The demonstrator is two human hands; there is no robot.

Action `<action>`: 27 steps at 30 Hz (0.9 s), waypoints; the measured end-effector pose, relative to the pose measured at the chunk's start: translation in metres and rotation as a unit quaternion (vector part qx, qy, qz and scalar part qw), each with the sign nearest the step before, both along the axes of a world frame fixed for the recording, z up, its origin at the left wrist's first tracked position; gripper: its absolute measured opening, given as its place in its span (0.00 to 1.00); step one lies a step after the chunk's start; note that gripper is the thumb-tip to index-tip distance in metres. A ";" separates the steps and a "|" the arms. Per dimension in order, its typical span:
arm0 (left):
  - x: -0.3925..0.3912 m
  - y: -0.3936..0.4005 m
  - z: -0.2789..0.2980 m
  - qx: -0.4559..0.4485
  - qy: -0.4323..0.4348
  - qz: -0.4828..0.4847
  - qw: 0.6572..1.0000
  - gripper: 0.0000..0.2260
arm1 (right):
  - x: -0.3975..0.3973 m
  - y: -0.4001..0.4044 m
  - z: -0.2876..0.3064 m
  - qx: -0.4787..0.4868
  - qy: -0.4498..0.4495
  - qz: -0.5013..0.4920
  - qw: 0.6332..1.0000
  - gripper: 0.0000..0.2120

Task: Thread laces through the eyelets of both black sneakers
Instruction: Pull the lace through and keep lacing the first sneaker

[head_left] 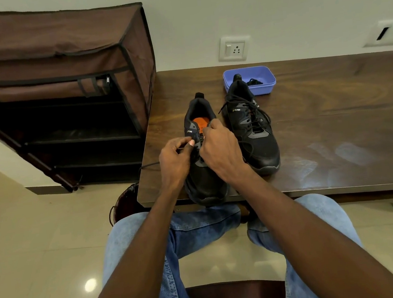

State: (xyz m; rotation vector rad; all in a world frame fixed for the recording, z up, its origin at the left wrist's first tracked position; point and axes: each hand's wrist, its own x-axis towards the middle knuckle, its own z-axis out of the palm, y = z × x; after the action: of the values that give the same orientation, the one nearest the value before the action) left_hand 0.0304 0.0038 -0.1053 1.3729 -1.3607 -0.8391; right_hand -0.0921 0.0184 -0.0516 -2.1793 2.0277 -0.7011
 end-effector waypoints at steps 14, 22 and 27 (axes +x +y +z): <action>0.005 -0.003 -0.001 0.026 0.031 -0.009 0.999 0.09 | -0.013 -0.017 -0.013 0.167 -0.444 -0.033 0.880 0.10; 0.008 -0.008 -0.003 0.054 0.081 -0.029 0.995 0.10 | -0.017 -0.017 -0.006 0.103 -0.242 0.012 0.965 0.07; 0.005 -0.007 -0.001 0.036 0.071 -0.035 0.996 0.08 | -0.017 -0.012 -0.003 0.078 -0.214 0.033 0.973 0.08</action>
State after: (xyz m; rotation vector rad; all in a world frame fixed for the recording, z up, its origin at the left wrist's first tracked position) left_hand 0.0359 -0.0032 -0.1063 1.3001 -1.2858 -1.0222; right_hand -0.1090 0.0059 -0.0542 -1.8087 1.7187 -0.8803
